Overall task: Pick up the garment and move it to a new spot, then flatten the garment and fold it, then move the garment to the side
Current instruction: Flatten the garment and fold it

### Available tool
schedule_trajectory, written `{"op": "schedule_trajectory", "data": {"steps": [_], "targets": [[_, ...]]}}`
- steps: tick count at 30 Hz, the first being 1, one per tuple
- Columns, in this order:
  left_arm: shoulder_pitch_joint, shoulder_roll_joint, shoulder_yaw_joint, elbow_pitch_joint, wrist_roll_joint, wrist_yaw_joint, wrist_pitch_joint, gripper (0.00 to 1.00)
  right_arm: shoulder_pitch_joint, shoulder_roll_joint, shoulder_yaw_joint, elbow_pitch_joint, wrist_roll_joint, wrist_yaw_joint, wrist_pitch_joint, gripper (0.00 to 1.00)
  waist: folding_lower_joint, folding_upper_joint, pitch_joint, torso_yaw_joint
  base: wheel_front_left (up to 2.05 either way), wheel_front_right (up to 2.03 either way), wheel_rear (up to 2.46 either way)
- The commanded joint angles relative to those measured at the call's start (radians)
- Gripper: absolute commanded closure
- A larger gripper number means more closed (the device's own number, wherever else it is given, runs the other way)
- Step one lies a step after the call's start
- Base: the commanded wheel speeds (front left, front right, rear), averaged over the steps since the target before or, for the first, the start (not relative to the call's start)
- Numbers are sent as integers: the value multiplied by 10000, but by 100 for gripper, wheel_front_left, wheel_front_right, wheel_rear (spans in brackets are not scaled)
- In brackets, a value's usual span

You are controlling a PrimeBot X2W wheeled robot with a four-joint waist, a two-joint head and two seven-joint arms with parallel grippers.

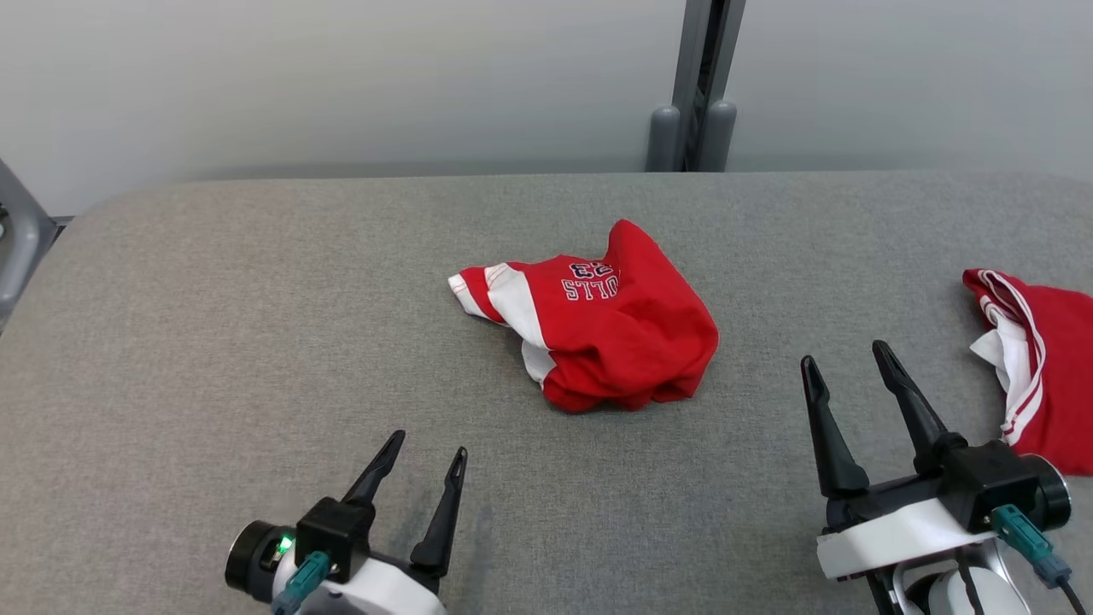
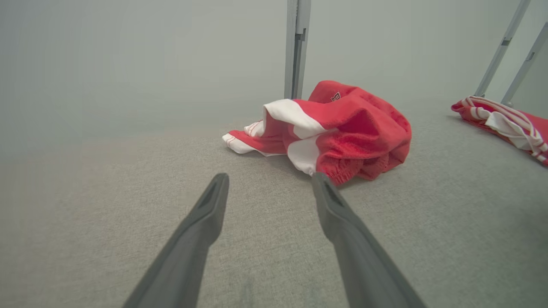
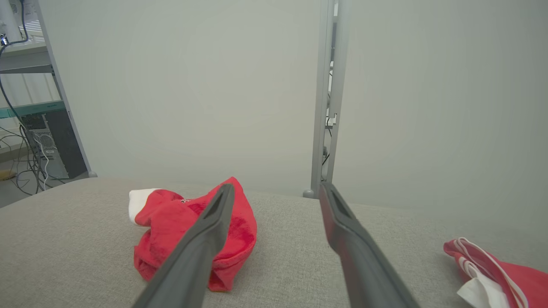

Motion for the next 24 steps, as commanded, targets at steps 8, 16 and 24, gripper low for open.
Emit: {"op": "schedule_trajectory", "data": {"steps": [8,16,24], "targets": [[-1829,-97,-742,1901,-37,-274,36,0,-448,-49,-51,-153,-225,-2,-50,0,0,-1,1030,-874,0,0,0],[-3275,-154,-1207,3426,-176,-361,52,0,-654,-46,-78,-309,-272,-1,-50,0,0,-1,1667,-1505,0,0,0],[-4151,-179,-1337,4361,-481,-381,-20,0,-791,-42,-123,-372,-292,-2,-51,0,0,-1,1950,-1933,0,0,0]]}}
